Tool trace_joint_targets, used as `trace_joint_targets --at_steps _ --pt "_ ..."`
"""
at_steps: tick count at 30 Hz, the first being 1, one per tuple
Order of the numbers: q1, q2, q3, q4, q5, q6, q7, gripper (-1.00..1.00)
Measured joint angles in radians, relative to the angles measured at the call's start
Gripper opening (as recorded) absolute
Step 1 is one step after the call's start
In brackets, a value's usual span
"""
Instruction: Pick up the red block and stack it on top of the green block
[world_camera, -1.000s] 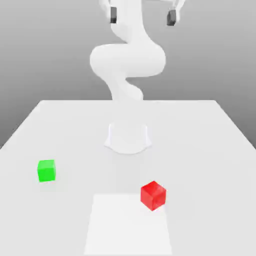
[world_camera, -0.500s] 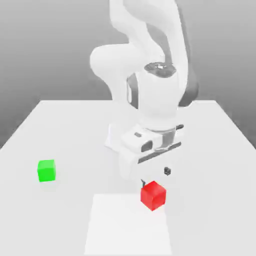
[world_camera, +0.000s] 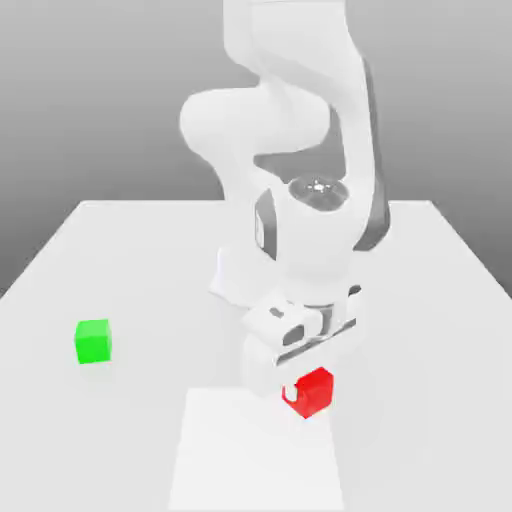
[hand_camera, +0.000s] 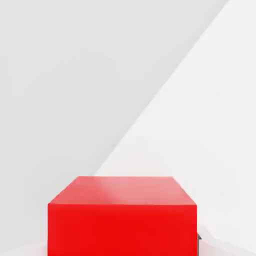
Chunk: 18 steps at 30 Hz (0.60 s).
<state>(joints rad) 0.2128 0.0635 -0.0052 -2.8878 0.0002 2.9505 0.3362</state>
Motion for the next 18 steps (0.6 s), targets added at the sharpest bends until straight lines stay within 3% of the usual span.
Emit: trace_joint_targets --at_steps 5,18 --pt "-0.046 -0.155 -0.029 -0.021 -0.022 -0.133 0.044 -1.00" --pt "-0.607 -0.306 -0.290 -0.039 -0.185 -0.254 0.493 -1.00"
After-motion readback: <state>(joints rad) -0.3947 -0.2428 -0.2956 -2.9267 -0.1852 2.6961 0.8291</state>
